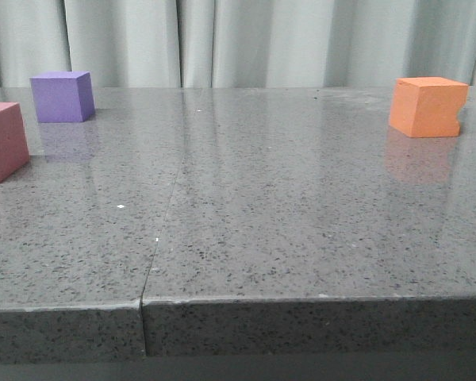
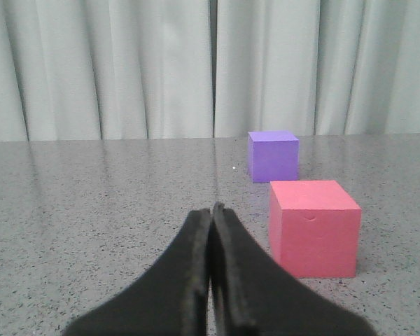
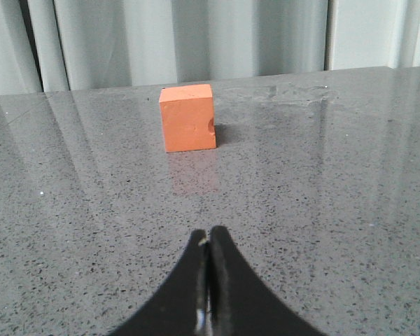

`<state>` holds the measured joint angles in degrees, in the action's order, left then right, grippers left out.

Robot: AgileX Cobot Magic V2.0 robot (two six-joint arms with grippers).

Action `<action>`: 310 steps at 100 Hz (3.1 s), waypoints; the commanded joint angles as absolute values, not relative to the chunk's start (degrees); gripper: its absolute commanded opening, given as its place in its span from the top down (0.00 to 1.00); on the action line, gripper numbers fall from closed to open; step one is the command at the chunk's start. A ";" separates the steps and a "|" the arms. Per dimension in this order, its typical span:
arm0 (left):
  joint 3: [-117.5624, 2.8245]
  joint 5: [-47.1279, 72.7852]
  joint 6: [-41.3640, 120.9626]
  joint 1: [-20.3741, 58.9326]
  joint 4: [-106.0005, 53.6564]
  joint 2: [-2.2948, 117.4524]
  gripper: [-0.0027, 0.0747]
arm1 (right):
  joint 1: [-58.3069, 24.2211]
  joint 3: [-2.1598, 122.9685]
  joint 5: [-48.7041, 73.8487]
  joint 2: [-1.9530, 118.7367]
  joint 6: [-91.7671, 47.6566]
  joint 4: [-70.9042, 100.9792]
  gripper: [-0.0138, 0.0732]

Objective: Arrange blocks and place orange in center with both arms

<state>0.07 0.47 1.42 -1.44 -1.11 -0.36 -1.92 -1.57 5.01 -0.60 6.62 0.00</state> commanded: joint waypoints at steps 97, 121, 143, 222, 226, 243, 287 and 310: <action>2.33 -4.26 1.42 -1.41 -1.53 -1.90 0.99 | -1.48 -0.44 -1.44 -1.94 6.33 0.00 0.92; 2.33 -4.26 1.42 -1.41 -1.53 -1.90 0.99 | -1.48 4.60 2.59 -1.26 6.33 0.00 0.92; 2.33 -4.26 1.42 -1.41 -1.53 -1.90 0.99 | -1.48 12.99 10.88 2.31 6.33 0.00 0.92; 2.33 -4.26 1.42 -1.41 -1.53 -1.90 0.99 | -1.48 44.69 22.03 39.50 6.33 0.00 0.92; 2.33 -4.26 1.42 -1.41 -1.53 -1.90 0.99 | -1.48 46.58 23.25 41.37 6.33 0.00 0.92; 2.33 -4.26 1.42 -1.41 -1.53 -1.90 0.99 | -1.48 53.89 29.43 50.08 6.33 0.00 0.91; 2.33 -4.26 1.42 -1.41 -1.53 -1.90 0.99 | -1.48 66.65 31.88 65.12 6.33 0.00 0.10; 2.33 -4.26 1.42 -1.41 -1.53 -1.90 0.99 | -1.48 73.32 33.94 70.64 6.33 0.00 0.11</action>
<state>0.07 0.47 1.42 -1.44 -1.11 -0.36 -1.92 69.59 36.39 70.32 6.62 0.00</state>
